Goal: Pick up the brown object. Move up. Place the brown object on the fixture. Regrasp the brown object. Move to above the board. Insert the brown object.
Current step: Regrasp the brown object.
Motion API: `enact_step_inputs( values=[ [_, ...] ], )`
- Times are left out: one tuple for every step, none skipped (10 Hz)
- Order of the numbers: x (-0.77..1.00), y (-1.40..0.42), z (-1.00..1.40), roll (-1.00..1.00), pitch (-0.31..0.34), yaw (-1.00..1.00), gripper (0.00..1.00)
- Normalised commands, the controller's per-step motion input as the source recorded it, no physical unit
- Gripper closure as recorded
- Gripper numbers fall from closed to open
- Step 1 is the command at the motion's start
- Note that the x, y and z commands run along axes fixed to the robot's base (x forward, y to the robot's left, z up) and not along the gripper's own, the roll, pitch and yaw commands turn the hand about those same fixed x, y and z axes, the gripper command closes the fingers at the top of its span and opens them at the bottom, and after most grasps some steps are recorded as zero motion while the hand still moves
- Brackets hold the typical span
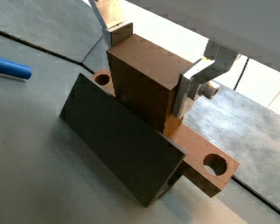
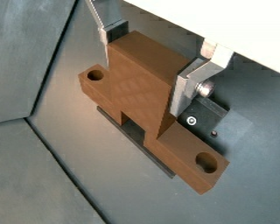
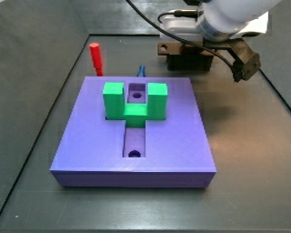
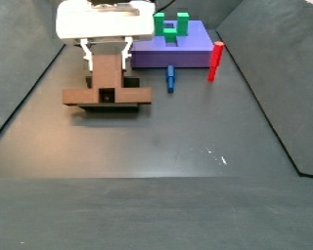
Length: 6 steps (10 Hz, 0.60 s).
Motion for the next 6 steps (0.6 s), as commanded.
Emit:
enact_step_inputs(
  values=[
    [0.0, 0.0, 0.0, 0.0, 0.0, 0.0, 1.0],
    [0.0, 0.0, 0.0, 0.0, 0.0, 0.0, 1.0],
    [0.0, 0.0, 0.0, 0.0, 0.0, 0.0, 1.0],
    [0.0, 0.0, 0.0, 0.0, 0.0, 0.0, 1.0],
    [0.0, 0.0, 0.0, 0.0, 0.0, 0.0, 1.0],
    [0.0, 0.0, 0.0, 0.0, 0.0, 0.0, 1.0]
  ],
)
